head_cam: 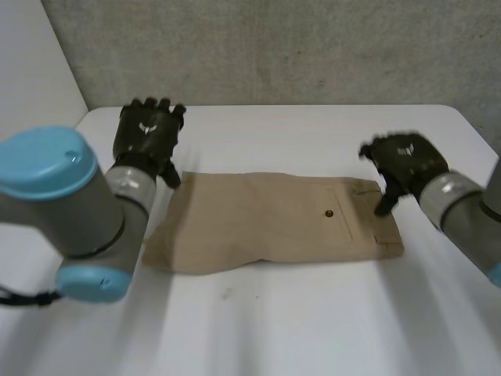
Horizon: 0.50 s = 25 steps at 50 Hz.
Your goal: Fold the shorts.
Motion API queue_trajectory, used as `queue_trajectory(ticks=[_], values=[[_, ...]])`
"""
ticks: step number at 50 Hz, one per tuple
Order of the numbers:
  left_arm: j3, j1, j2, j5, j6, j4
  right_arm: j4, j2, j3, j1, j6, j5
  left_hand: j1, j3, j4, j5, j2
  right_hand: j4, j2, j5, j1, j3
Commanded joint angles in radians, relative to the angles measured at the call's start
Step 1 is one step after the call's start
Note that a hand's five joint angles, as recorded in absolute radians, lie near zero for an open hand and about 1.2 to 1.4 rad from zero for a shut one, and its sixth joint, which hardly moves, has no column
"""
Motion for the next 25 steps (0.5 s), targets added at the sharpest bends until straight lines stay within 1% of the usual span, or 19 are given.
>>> queue_trajectory(ticks=[1, 4, 7, 11, 14, 15, 16, 19, 20, 25], values=[[-0.17, 0.006, 0.062, 0.007, -0.181, -0.003, -0.033, -0.001, 0.197, -0.08, 0.063, -0.078, -0.022, -0.03, -0.025, -0.044, -0.021, 0.19, 0.185, 0.192, 0.242, 0.183], [-0.196, 0.006, 0.061, 0.007, -0.189, 0.001, -0.111, 0.001, 0.245, -0.089, 0.063, -0.089, -0.022, -0.03, -0.025, -0.044, -0.021, 0.22, 0.214, 0.221, 0.271, 0.212], [-0.201, 0.006, 0.059, 0.007, -0.189, 0.002, -0.145, 0.01, 0.253, -0.088, 0.063, -0.086, -0.025, -0.033, -0.027, -0.047, -0.024, 0.246, 0.241, 0.247, 0.298, 0.239], [-0.199, 0.008, 0.056, 0.007, -0.19, 0.005, -0.173, 0.076, 0.243, -0.08, 0.061, -0.081, -0.025, -0.033, -0.027, -0.047, -0.024, 0.255, 0.25, 0.256, 0.307, 0.248], [-0.201, 0.008, 0.054, 0.007, -0.19, 0.005, -0.188, 0.105, 0.234, -0.078, 0.059, -0.079, -0.025, -0.033, -0.027, -0.047, -0.024, 0.425, 0.42, 0.426, 0.476, 0.418], [-0.202, 0.008, 0.054, 0.007, -0.19, 0.005, -0.196, 0.108, 0.233, -0.078, 0.059, -0.079, -0.025, -0.033, -0.027, -0.047, -0.024, 0.518, 0.513, 0.519, 0.57, 0.511], [-0.204, 0.008, 0.053, 0.007, -0.189, 0.004, -0.216, 0.114, 0.23, -0.08, 0.058, -0.078, -0.025, -0.033, -0.027, -0.047, -0.024, 0.74, 0.735, 0.741, 0.792, 0.733], [-0.207, 0.006, 0.053, 0.007, -0.189, 0.004, -0.248, 0.117, 0.227, -0.08, 0.056, -0.075, -0.026, -0.034, -0.028, -0.048, -0.025, 0.918, 0.913, 0.919, 0.97, 0.911], [-0.207, 0.008, 0.053, 0.007, -0.19, 0.004, -0.262, 0.119, 0.225, -0.082, 0.053, -0.075, -0.026, -0.034, -0.028, -0.048, -0.025, 1.034, 1.029, 1.035, 1.085, 1.027], [-0.208, 0.008, 0.053, 0.007, -0.189, 0.002, -0.263, 0.113, 0.22, -0.094, 0.03, -0.073, -0.026, -0.034, -0.028, -0.048, -0.025, 1.035, 1.03, 1.036, 1.087, 1.028]])
